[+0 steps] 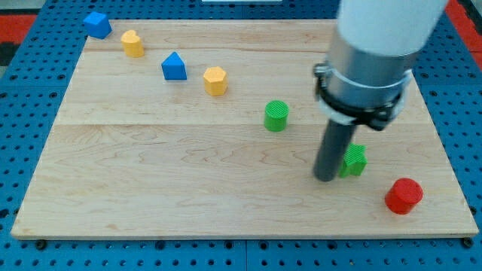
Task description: Slide the red star towards the center
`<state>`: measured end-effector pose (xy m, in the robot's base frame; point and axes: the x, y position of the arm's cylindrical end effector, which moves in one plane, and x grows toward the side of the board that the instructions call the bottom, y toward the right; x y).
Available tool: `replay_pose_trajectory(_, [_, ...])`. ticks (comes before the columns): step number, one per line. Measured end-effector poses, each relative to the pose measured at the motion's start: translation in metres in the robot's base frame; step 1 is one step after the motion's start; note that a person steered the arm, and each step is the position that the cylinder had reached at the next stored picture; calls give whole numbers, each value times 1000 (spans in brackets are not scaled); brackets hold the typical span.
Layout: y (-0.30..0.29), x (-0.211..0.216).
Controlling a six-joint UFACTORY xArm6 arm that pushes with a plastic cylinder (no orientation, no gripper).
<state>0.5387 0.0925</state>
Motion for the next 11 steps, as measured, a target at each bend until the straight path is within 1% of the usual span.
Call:
replay_pose_trajectory(1, [-62, 1])
replay_pose_trajectory(2, [-62, -34])
replay_pose_trajectory(3, [-51, -36])
replay_pose_trajectory(4, [-32, -66])
replay_pose_trajectory(5, [5, -93])
replay_pose_trajectory(6, [43, -94])
replay_pose_trajectory(7, [53, -98])
replay_pose_trajectory(10, [53, -106])
replay_pose_trajectory(11, [86, -121])
